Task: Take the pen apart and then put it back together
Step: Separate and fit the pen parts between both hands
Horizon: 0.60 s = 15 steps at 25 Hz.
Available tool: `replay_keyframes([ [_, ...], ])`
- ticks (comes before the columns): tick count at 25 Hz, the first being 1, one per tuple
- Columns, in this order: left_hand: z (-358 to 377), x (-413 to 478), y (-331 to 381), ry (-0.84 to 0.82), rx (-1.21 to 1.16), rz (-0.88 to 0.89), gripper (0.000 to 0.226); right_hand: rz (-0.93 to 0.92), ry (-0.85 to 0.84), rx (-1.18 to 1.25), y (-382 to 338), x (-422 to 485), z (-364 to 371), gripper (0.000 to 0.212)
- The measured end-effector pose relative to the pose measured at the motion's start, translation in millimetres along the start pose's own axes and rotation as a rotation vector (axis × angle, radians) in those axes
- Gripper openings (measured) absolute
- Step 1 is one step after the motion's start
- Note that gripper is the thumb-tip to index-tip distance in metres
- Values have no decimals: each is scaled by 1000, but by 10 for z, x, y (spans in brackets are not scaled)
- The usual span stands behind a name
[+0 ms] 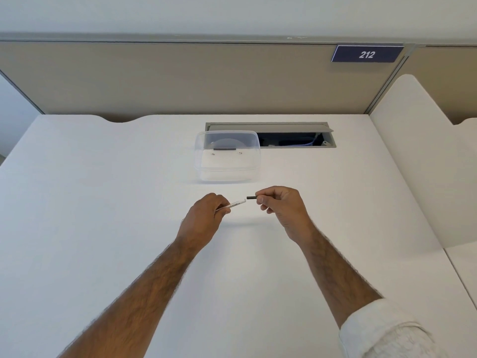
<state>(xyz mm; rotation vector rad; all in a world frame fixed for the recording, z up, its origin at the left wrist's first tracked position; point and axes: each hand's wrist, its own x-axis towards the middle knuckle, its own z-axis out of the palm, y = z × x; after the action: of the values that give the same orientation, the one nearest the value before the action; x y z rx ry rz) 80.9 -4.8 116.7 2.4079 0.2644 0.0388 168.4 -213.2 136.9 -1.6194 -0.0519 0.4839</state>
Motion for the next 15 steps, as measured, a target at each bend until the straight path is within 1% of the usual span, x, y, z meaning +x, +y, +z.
replay_keyframes([
  [7,-22,-7,48,13,-14,-4,6,-4,-10,-29,8,-16,12,9],
  [12,-22,-12,39,3,0,19,8,-41,7,-138,-29,-4,33,10],
  [15,-22,-8,17,-5,-11,25,10,-61,-1,-152,-50,-10,29,9],
])
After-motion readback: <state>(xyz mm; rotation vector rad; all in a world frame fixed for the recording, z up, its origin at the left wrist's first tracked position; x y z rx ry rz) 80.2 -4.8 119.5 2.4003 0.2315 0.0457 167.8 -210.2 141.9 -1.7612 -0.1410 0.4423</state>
